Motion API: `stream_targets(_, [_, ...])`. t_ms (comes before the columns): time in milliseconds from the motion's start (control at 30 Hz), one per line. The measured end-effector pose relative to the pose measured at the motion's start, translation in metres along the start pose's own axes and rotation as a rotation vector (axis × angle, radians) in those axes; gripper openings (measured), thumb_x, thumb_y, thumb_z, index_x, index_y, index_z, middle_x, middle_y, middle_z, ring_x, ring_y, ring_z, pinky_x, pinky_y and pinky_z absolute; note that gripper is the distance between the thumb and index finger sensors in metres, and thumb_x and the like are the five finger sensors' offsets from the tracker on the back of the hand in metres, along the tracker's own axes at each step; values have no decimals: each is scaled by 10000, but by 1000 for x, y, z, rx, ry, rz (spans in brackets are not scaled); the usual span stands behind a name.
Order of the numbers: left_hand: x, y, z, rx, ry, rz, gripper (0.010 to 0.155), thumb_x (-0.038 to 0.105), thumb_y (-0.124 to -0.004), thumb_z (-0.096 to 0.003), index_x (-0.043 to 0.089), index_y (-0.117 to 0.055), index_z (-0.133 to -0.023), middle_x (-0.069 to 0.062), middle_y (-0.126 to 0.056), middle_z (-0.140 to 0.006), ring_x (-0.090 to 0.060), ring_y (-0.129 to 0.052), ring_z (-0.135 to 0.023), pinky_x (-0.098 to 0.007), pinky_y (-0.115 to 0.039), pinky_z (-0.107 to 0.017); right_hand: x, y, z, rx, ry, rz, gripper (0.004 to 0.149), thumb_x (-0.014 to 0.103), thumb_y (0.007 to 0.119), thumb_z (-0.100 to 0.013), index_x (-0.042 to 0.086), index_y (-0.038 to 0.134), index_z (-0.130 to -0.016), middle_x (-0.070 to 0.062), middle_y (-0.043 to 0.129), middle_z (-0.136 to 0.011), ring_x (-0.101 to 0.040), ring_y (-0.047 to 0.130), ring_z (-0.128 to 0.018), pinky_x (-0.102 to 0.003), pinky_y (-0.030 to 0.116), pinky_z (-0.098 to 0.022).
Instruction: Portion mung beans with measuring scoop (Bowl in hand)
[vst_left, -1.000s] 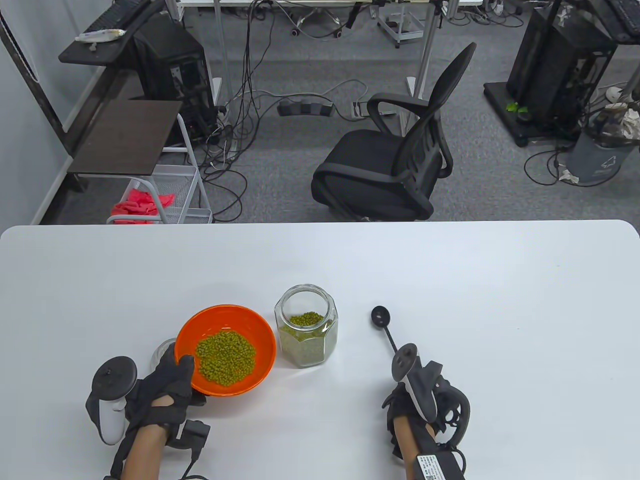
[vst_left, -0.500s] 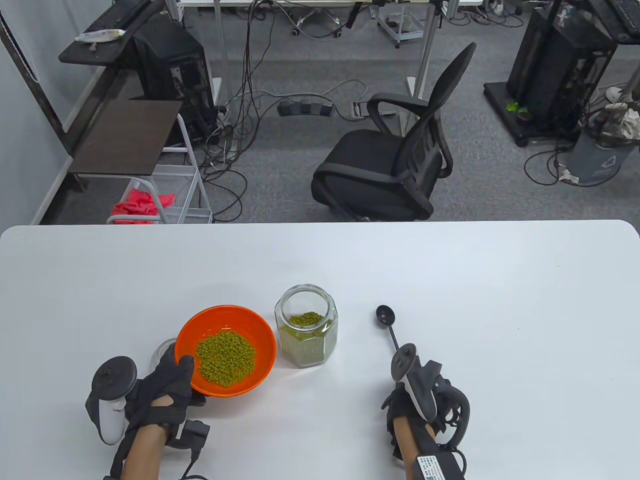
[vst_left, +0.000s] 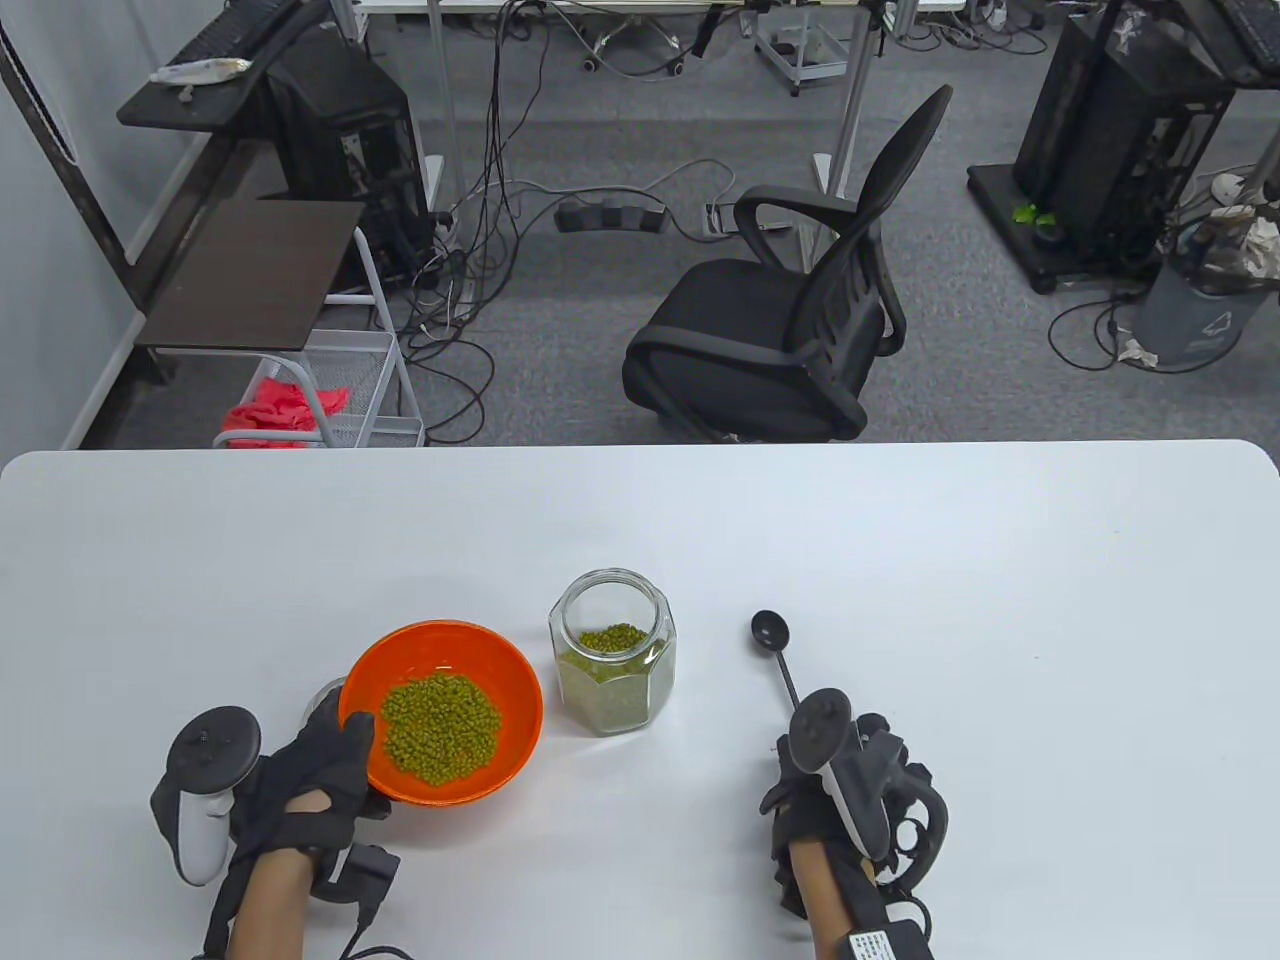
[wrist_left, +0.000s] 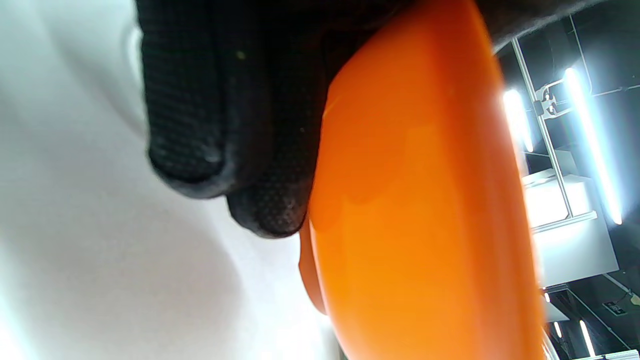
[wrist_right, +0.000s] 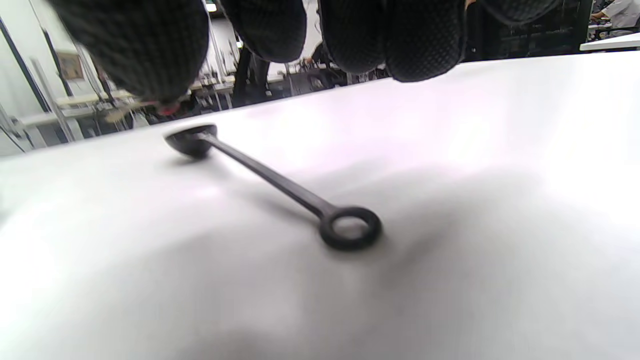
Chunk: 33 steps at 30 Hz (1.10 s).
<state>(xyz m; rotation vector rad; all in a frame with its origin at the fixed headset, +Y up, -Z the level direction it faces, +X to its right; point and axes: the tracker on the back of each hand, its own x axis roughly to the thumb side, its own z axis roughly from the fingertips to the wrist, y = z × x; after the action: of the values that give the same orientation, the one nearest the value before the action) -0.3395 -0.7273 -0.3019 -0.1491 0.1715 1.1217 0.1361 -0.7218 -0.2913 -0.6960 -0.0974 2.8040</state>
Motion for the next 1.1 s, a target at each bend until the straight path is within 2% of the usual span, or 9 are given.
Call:
stream_targets(233, [0, -7, -3, -81, 15, -58, 639, 424, -597, -572, 54, -484, -1080, -164, -748, -940, -279, -1159, -457, -300, -1005, -300, 1, -18, 2, -98, -57, -148, 670, 442, 879, -419, 183, 695, -1009, -248, 623, -1045, -530, 676, -929, -765, 428, -645])
stream_targets(467, [-2, -11, -6, -158, 39, -120, 634, 423, -590, -576, 66, -482, -1088, -151, -742, -954, -286, -1151, -483, -308, -1000, -320, 0, -30, 0, -154, -116, -123, 681, 457, 871, -420, 189, 684, -1018, -242, 606, -1059, -526, 638, -962, -777, 401, -651])
stream_targets(700, [-7, -18, -10, -240, 56, -98, 631, 426, -586, -580, 76, -479, -1094, -144, -737, -965, -290, -1144, -501, -311, -995, -334, -7, -21, 1, -170, -174, -137, 705, 469, 870, -415, 201, 660, -1032, -228, 558, -1089, -533, 559, -1007, -794, 350, -653])
stream_targets(1100, [-13, -26, -14, -282, 93, -163, 629, 425, -586, -580, 80, -484, -1095, -140, -738, -967, -288, -1144, -524, -314, -997, -347, -7, -7, 4, -140, -240, -132, 745, 516, 827, -414, 201, 611, -1054, -225, 506, -1108, -540, 469, -1031, -806, 290, -648])
